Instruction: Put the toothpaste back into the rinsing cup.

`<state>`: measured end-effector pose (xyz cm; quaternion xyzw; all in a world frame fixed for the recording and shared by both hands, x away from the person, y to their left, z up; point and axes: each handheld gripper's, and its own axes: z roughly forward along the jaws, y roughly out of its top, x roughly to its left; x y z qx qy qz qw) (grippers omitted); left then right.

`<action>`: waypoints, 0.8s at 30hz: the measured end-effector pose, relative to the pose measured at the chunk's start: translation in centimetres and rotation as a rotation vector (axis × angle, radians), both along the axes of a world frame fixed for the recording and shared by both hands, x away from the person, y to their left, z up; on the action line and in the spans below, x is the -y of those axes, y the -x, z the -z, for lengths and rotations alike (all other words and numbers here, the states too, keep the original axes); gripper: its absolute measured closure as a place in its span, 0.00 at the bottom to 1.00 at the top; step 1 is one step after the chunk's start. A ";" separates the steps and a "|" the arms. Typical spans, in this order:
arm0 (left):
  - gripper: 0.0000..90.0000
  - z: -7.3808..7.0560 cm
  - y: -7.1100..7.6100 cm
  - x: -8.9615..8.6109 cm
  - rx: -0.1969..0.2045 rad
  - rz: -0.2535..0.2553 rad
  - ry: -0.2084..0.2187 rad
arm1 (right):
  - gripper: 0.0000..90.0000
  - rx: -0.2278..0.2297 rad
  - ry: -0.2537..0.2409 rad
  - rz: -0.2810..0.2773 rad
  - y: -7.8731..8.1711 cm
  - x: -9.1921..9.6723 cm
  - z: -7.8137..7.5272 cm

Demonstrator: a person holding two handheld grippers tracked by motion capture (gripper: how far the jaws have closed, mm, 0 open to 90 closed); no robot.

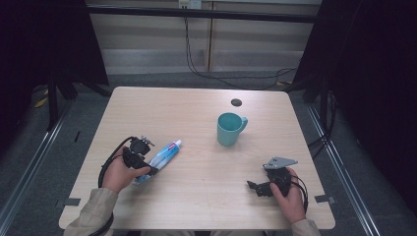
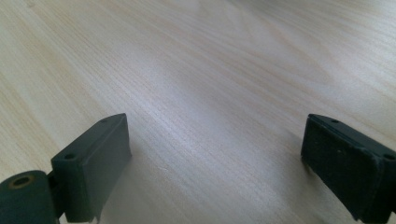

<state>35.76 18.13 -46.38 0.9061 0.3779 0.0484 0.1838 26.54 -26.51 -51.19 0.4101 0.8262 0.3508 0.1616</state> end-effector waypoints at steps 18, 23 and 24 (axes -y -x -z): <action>0.53 0.8 -0.4 2.2 -0.025 0.049 -0.071 | 0.08 0.000 -0.002 -0.001 0.0 0.0 0.0; 0.57 0.7 -0.6 2.3 -0.054 0.043 -0.076 | 0.08 0.000 -0.002 -0.001 0.0 0.0 0.0; 0.57 0.6 -0.7 2.3 -0.061 0.049 -0.085 | 0.08 0.000 -0.002 -0.001 0.0 0.0 0.0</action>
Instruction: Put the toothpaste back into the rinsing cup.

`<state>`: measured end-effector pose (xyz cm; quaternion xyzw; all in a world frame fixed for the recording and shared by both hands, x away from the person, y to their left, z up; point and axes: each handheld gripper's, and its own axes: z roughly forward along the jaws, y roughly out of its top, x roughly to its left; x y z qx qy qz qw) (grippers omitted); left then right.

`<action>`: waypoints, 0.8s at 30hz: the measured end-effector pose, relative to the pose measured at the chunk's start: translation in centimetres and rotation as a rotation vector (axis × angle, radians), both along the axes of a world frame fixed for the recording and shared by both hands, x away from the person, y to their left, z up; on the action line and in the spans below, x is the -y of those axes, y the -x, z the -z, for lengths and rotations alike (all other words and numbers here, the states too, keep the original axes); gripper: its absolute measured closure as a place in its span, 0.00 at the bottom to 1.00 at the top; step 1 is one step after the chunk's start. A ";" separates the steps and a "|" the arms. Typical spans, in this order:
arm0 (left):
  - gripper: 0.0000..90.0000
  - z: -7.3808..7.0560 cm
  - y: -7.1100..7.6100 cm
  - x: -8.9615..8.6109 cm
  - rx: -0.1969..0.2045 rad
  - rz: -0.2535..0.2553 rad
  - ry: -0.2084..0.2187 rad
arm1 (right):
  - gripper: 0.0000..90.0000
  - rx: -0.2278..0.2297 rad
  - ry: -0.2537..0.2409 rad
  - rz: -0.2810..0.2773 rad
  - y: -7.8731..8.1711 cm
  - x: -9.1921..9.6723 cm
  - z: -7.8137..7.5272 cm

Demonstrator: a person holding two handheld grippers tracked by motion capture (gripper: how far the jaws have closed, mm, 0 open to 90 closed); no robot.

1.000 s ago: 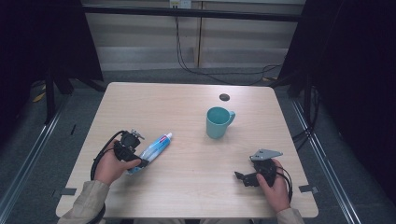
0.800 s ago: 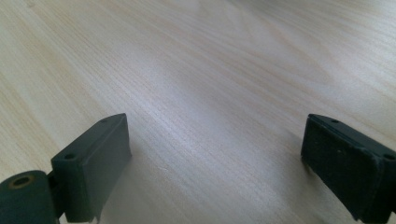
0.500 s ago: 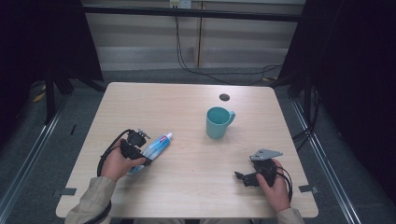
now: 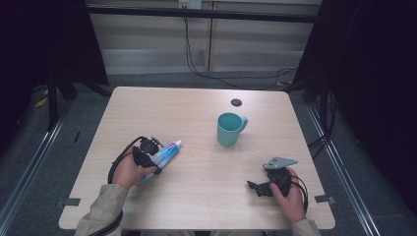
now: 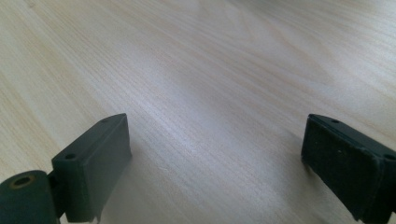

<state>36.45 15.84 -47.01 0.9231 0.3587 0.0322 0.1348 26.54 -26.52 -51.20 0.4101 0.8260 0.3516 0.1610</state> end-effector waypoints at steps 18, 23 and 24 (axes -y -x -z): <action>0.82 -1.8 0.6 0.2 -0.010 0.025 0.064 | 0.08 -0.002 0.002 -0.001 0.0 0.0 0.0; 0.81 -2.4 0.9 0.8 -0.009 0.058 0.054 | 0.08 -0.002 0.001 -0.001 0.0 0.0 0.0; 0.81 -2.4 0.9 0.8 -0.009 0.058 0.054 | 0.08 -0.002 0.001 -0.001 0.0 0.0 0.0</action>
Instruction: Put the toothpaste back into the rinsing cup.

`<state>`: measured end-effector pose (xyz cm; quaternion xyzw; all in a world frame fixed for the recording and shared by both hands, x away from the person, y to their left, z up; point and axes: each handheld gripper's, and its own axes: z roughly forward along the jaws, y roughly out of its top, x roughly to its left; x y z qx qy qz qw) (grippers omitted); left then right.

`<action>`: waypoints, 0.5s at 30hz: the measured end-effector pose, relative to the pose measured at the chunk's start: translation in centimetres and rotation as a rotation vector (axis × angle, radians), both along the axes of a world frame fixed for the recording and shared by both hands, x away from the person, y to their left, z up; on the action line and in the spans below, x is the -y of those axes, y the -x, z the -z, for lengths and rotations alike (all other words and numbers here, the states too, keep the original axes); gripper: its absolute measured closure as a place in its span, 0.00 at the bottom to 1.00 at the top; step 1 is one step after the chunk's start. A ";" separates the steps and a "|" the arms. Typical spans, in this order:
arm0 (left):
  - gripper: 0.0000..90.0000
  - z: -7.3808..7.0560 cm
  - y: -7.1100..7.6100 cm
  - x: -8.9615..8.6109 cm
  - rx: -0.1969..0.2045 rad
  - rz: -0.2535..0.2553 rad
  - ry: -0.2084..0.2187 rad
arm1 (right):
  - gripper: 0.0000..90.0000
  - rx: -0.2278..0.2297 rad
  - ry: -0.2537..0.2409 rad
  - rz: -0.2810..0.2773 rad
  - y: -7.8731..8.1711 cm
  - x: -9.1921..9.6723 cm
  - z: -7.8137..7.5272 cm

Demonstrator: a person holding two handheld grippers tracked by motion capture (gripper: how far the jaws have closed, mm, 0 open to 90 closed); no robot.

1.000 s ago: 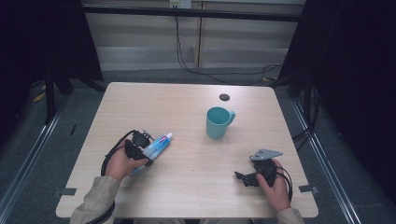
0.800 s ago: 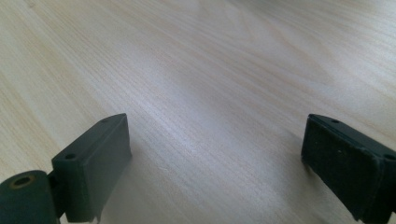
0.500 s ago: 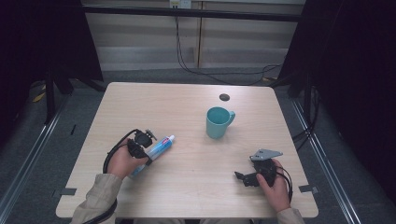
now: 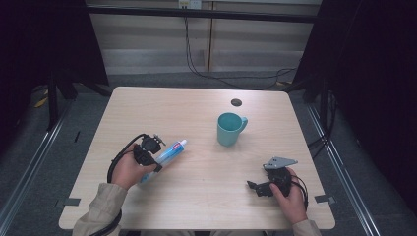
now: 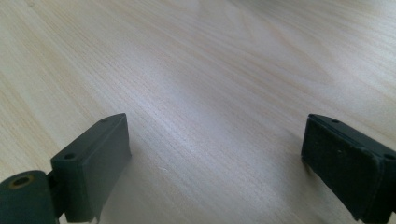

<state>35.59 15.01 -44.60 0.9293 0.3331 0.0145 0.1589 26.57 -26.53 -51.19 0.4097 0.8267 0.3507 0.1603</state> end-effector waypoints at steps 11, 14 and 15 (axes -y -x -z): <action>0.81 -1.0 0.5 1.0 0.009 0.053 -0.015 | 0.13 -0.012 0.007 -0.024 -0.2 0.2 -0.2; 0.81 -1.2 0.5 1.3 0.008 0.060 -0.018 | 0.15 -0.033 0.022 -0.038 -0.3 0.2 -0.5; 0.81 -1.3 0.6 1.5 0.009 0.067 -0.015 | 0.15 -0.022 0.045 -0.054 -0.5 0.2 -0.8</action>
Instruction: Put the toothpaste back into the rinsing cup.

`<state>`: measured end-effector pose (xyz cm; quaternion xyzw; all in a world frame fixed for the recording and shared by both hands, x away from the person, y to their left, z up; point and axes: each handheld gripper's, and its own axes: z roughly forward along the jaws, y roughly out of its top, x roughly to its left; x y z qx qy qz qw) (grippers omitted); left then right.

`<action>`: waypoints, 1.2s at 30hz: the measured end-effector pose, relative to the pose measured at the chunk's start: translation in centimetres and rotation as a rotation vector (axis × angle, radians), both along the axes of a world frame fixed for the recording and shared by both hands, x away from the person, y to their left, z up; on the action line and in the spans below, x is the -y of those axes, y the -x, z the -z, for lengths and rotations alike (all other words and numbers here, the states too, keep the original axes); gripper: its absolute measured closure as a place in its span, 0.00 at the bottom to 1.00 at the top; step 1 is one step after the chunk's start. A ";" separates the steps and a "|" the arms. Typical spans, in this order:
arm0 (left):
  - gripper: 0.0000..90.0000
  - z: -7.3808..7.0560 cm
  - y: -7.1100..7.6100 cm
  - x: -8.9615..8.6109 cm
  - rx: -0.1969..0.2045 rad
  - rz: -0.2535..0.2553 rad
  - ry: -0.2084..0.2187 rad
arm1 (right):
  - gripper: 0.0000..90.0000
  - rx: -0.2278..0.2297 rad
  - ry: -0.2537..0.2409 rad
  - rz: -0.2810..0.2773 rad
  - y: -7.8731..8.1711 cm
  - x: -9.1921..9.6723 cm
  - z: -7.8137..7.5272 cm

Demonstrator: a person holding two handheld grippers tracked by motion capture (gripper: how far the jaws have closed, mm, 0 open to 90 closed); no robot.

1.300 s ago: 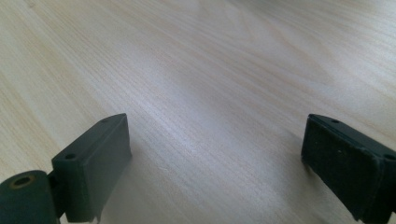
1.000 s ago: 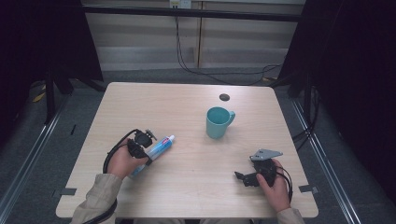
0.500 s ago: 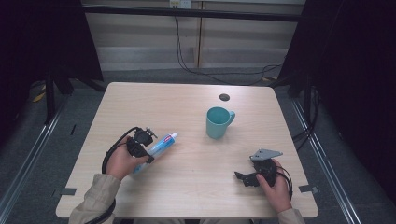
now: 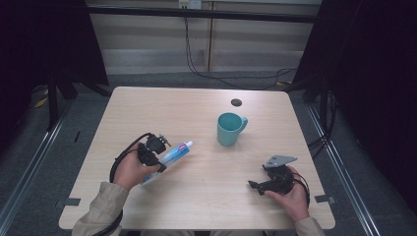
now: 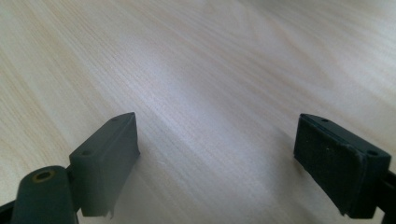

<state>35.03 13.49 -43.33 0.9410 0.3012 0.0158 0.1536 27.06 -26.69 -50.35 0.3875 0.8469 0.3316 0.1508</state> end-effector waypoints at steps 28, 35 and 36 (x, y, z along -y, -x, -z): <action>0.81 -0.6 0.4 4.7 -0.009 0.124 -0.006 | 0.19 0.122 0.157 -0.371 -2.5 -6.5 -4.5; 0.81 -1.2 0.7 6.5 -0.018 0.171 0.020 | 0.19 0.159 0.173 -0.431 -2.9 -7.8 -5.2; 0.81 -1.3 0.8 6.7 -0.017 0.179 0.024 | 0.19 0.165 0.174 -0.440 -2.9 -8.0 -5.3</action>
